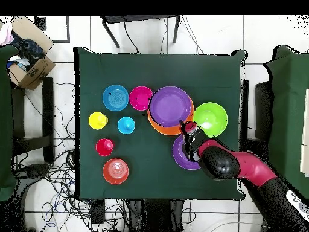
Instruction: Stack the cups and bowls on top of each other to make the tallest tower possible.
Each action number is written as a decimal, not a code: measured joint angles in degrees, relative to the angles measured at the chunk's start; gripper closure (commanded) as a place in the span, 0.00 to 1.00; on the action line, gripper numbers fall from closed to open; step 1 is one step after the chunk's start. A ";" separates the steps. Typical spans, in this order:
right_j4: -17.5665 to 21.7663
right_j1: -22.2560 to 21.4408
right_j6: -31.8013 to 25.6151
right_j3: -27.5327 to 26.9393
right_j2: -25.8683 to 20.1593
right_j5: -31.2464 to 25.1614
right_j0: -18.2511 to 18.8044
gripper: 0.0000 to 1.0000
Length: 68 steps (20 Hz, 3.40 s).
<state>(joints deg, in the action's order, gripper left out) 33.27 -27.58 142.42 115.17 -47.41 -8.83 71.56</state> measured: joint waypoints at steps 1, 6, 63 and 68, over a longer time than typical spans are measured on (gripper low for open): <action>0.87 -0.01 0.00 0.00 0.05 0.01 0.01 0.00; 1.74 -0.01 0.00 0.00 0.05 0.01 0.00 0.00; -15.12 -36.03 0.07 -0.09 17.86 -22.05 -34.64 0.00; -15.29 -34.54 1.25 -3.79 23.03 -26.37 -41.42 0.00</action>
<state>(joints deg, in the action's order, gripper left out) 17.97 -62.12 143.67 111.38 -24.39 -35.20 30.14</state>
